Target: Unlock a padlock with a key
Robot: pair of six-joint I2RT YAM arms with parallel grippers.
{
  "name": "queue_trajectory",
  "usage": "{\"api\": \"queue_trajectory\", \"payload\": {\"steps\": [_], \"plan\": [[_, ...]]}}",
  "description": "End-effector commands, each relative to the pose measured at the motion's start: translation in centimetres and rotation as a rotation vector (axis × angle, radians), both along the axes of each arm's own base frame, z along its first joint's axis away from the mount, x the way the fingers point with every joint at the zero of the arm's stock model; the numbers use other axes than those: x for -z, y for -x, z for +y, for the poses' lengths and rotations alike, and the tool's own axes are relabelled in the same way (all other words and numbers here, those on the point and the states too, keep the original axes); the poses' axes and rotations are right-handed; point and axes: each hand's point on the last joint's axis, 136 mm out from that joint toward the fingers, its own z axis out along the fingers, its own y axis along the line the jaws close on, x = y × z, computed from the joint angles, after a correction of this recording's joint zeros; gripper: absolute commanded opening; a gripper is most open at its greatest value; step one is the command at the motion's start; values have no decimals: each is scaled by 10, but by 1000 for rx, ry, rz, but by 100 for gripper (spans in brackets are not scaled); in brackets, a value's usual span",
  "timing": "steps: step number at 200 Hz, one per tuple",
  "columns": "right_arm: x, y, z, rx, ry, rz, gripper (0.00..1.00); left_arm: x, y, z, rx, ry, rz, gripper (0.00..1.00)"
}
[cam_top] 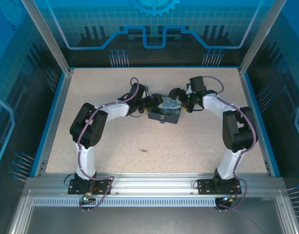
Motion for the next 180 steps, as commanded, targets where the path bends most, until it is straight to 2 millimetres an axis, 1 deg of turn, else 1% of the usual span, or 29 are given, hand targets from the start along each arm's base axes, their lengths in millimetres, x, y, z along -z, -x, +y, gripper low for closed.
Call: {"api": "queue_trajectory", "payload": {"steps": [1, 2, 20, 51, 73, 110, 130, 148, 161, 180], "plan": [[-1, 5, 27, -70, -6, 9, 99, -39, 13, 1, -6, 52, -83, 99], [-2, 5, 29, -74, -7, 8, 99, -36, 14, 2, -8, 50, -78, 99], [0, 10, 42, -96, 2, 13, 99, -31, 31, 11, -30, 50, -71, 99], [7, 14, 54, -105, 12, 32, 99, -19, 47, 24, -74, 54, -59, 99], [10, 12, 55, -95, 13, 45, 99, -18, 46, 26, -84, 46, -57, 99], [7, 9, 52, -71, 15, 41, 100, -21, 33, 16, -65, 50, -58, 99], [5, 5, 47, -56, 23, 36, 100, -21, 26, 12, -59, 45, -58, 99], [2, 1, 37, -39, 27, 32, 100, -22, 22, 9, -57, 51, -52, 99], [0, 1, 24, -16, 41, 29, 100, -21, 23, 11, -62, 48, -50, 99], [-7, 3, 0, 34, 61, 0, 100, -19, 27, 22, -98, 18, -53, 99]]}}
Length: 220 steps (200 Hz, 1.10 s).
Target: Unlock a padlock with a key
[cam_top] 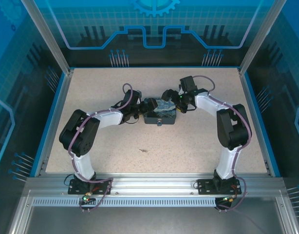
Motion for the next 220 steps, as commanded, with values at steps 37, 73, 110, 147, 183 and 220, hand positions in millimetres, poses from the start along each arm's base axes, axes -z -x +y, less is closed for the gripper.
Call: {"api": "queue_trajectory", "payload": {"steps": [37, 73, 110, 147, 183, 220], "plan": [[-46, 23, -50, 40, 35, -130, 100, -31, 10, 35, -88, -32, -76, 99], [-62, 78, -14, -192, 36, -207, 96, -51, 40, 57, -106, -76, -76, 99], [-47, 150, 49, -547, 90, -252, 85, -52, 73, 79, -142, -60, -35, 99], [-11, 205, 92, -878, 201, -227, 74, -47, 89, 107, -227, -14, 22, 99], [22, 238, 112, -1082, 335, -190, 59, -46, 96, 136, -320, 4, 58, 99], [48, 251, 131, -1222, 485, -177, 50, -46, 98, 154, -367, 37, 71, 99]]}}
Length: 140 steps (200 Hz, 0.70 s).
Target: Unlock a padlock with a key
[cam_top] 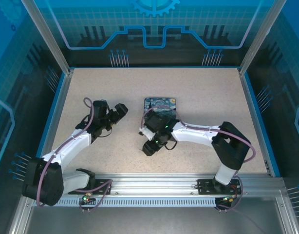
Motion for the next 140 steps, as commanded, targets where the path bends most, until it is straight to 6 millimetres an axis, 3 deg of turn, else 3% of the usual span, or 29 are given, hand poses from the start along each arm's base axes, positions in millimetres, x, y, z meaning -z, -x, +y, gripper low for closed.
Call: {"api": "queue_trajectory", "payload": {"steps": [1, 30, 140], "plan": [[9, 1, 5, -104, 111, -66, 50, 5, 10, 8, -20, 38, 42, 99], [18, 1, 16, -148, 148, -83, 49, 7, 11, 14, -31, 55, 48, 99], [38, 1, 22, -175, 191, -61, 37, 9, 9, 26, -66, 106, 33, 99]]}}
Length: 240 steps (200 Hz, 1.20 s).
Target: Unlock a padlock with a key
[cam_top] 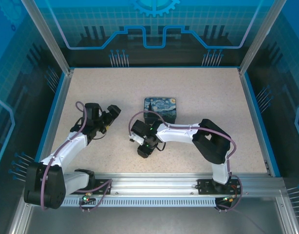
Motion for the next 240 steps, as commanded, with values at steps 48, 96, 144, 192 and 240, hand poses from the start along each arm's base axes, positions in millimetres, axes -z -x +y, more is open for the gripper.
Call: {"api": "queue_trajectory", "payload": {"steps": [48, 96, 144, 192, 240], "plan": [[15, 4, -2, -18, 70, 0, 29, -2, 1, -2, -2, 47, -13, 99], [25, 11, 1, -9, 84, 0, 13, -1, 2, -1, -15, 55, -7, 99], [30, 9, -2, 34, 90, -22, 0, 1, 2, -1, -20, 62, 1, 99], [-7, -14, -3, 115, -20, -69, 0, 2, 5, -5, 15, 64, -3, 99], [-37, -33, -17, 237, -159, -51, 0, 12, 4, -21, 67, 96, 2, 99]]}}
